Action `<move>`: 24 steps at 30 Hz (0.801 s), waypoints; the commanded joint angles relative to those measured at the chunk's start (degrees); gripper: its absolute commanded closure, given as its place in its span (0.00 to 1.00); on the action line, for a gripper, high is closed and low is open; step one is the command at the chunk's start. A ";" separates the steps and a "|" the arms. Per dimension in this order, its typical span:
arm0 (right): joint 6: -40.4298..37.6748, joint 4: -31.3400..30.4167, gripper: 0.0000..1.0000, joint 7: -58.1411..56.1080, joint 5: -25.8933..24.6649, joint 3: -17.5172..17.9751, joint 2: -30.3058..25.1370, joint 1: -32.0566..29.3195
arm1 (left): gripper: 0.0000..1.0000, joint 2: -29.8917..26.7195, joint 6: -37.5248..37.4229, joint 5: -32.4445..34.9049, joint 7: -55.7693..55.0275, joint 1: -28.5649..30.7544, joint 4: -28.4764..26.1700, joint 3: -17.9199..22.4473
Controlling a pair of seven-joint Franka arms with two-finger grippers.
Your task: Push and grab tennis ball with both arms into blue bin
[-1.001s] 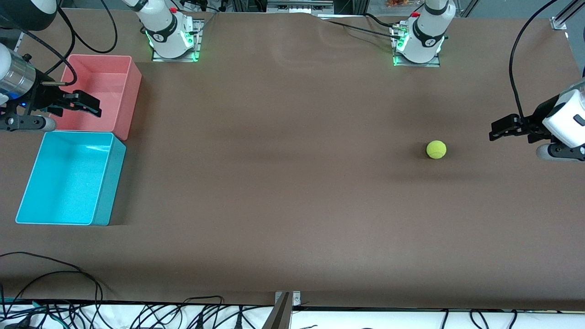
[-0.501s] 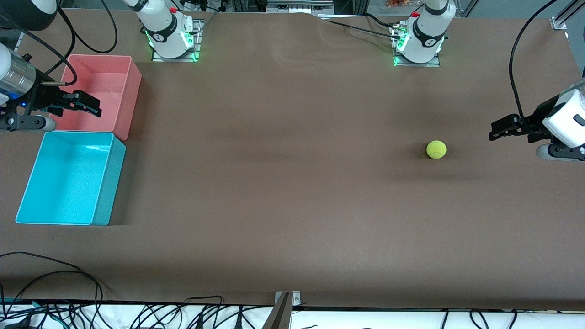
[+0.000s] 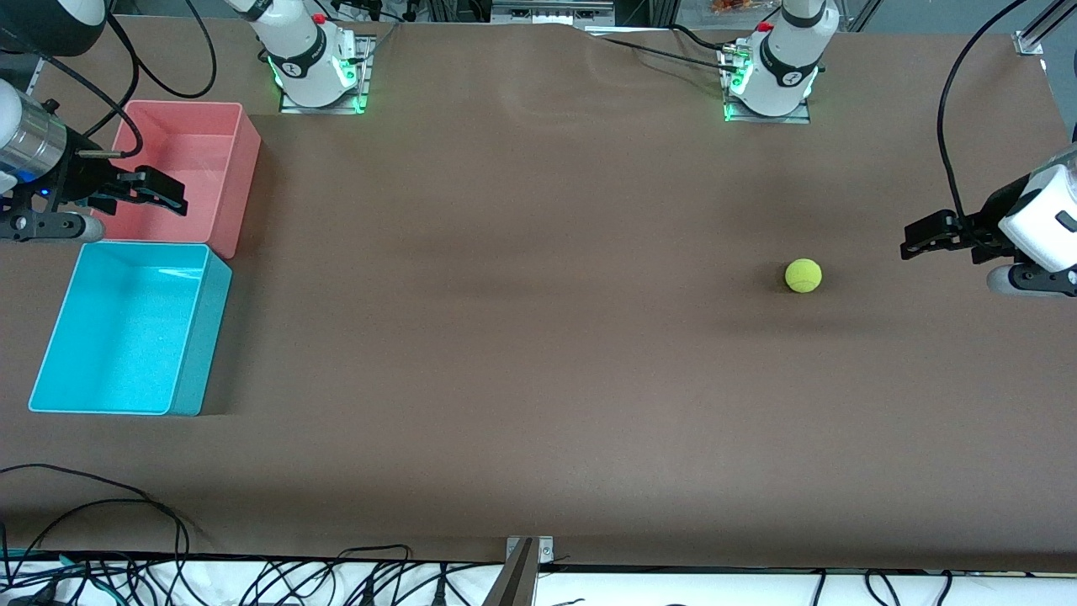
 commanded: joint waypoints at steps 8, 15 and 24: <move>-1.18 1.21 0.00 0.39 0.01 0.23 0.37 0.01 | 0.00 -1.14 -0.09 -1.20 0.66 0.50 -1.03 -0.18; -1.18 1.21 0.00 0.39 0.01 0.23 0.37 0.01 | 0.00 -1.14 -0.09 -1.11 0.66 0.50 -1.03 -0.18; -1.18 1.21 0.00 0.39 0.01 0.23 0.37 0.01 | 0.00 -0.87 0.00 -0.67 0.58 0.41 -1.03 -0.18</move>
